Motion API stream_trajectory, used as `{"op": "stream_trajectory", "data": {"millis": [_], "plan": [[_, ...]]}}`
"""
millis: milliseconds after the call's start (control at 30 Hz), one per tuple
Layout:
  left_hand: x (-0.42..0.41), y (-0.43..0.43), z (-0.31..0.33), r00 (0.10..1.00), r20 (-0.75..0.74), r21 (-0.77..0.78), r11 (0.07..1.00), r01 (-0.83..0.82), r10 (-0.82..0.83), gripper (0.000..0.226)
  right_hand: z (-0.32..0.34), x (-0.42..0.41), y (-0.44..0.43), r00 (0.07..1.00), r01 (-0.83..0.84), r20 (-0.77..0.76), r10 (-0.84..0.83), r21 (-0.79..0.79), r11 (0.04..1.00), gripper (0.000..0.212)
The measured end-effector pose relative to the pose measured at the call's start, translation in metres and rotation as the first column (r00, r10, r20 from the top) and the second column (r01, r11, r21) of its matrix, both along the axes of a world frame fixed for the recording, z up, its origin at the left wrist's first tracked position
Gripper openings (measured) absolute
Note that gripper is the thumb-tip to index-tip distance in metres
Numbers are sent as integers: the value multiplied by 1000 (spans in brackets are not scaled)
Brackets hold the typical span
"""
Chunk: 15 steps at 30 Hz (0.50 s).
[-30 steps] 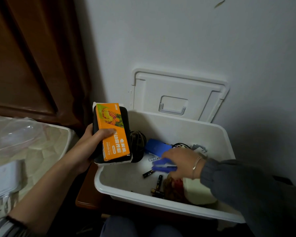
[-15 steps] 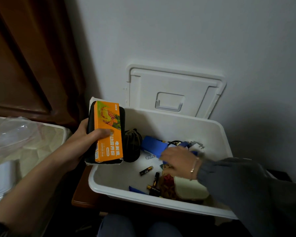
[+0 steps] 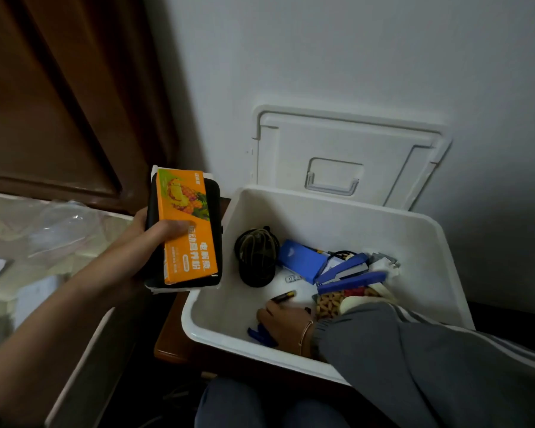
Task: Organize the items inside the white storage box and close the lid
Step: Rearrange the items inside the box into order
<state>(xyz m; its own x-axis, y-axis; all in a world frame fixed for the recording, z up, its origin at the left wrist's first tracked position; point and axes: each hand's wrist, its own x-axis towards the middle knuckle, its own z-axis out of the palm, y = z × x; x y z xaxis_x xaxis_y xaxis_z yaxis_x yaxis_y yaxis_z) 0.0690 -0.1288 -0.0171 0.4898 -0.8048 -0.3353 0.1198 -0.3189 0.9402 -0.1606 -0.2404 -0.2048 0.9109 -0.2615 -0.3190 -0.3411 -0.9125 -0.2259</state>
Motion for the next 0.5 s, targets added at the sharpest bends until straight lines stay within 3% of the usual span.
{"op": "stream_trajectory", "data": {"millis": [267, 500], "plan": [[-7, -3, -1, 1000, 22, 31, 1000, -1, 0, 87, 16, 1, 3, 976, 132, -187, -113, 91, 987, 40], [-24, -10, 6, 991, 135, 129, 992, -13, -5, 88, 24, -10, -8, 958, 171, -226, -179, -56, 984, 48]]}}
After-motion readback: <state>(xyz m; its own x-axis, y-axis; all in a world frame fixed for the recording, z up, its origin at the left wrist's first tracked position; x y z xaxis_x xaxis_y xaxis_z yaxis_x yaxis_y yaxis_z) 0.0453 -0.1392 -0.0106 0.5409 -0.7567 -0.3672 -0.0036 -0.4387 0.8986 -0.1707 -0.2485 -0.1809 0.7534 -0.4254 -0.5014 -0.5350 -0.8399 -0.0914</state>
